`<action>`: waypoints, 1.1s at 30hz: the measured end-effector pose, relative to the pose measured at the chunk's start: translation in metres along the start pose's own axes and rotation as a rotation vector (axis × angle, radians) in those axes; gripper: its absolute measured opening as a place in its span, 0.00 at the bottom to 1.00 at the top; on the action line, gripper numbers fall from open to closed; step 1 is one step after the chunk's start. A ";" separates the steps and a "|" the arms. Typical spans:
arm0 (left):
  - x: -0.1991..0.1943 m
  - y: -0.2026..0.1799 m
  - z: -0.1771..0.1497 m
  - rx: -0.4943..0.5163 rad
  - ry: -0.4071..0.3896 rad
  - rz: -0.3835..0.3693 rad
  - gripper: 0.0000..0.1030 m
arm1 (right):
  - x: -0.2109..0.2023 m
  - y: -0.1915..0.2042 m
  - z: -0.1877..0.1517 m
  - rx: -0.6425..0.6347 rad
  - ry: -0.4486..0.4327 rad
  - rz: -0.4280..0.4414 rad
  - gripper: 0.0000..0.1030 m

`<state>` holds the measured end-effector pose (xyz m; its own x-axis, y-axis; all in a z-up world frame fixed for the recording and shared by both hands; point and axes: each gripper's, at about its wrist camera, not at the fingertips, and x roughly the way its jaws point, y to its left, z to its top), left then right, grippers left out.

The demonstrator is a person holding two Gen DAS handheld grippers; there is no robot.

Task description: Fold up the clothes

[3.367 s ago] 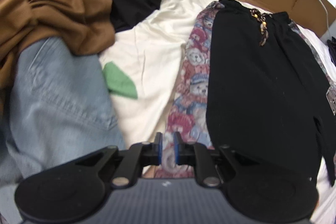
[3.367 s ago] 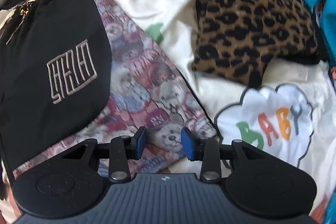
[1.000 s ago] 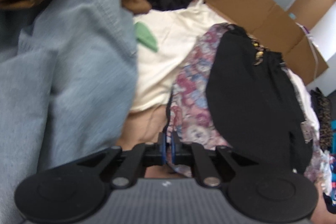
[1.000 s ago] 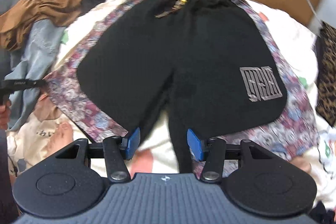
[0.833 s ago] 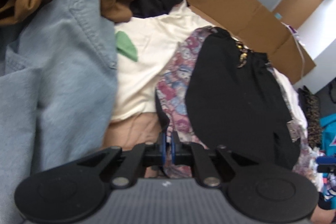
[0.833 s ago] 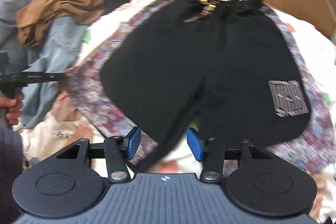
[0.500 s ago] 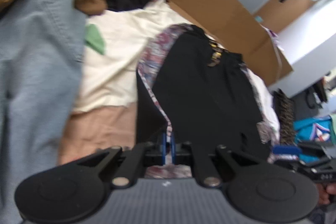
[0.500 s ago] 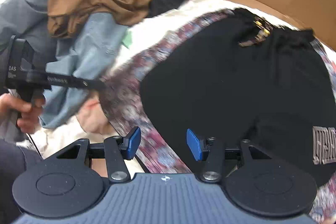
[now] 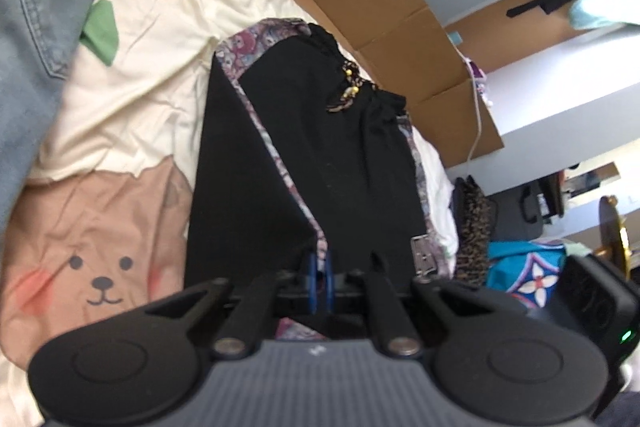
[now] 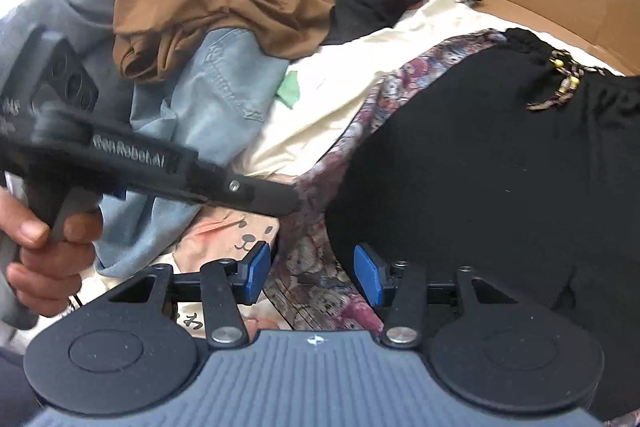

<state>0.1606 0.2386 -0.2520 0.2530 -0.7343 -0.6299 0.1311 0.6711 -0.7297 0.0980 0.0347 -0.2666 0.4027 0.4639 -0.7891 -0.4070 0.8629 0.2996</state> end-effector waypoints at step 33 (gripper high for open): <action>0.025 -0.004 0.009 0.115 -0.047 0.253 0.40 | 0.000 -0.051 0.002 0.200 -0.081 -0.171 0.01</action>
<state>0.1745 0.2184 -0.2625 0.3356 -0.5385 -0.7729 0.1651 0.8414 -0.5146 0.1208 -0.0091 -0.2807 0.5195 0.3161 -0.7939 -0.1613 0.9486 0.2722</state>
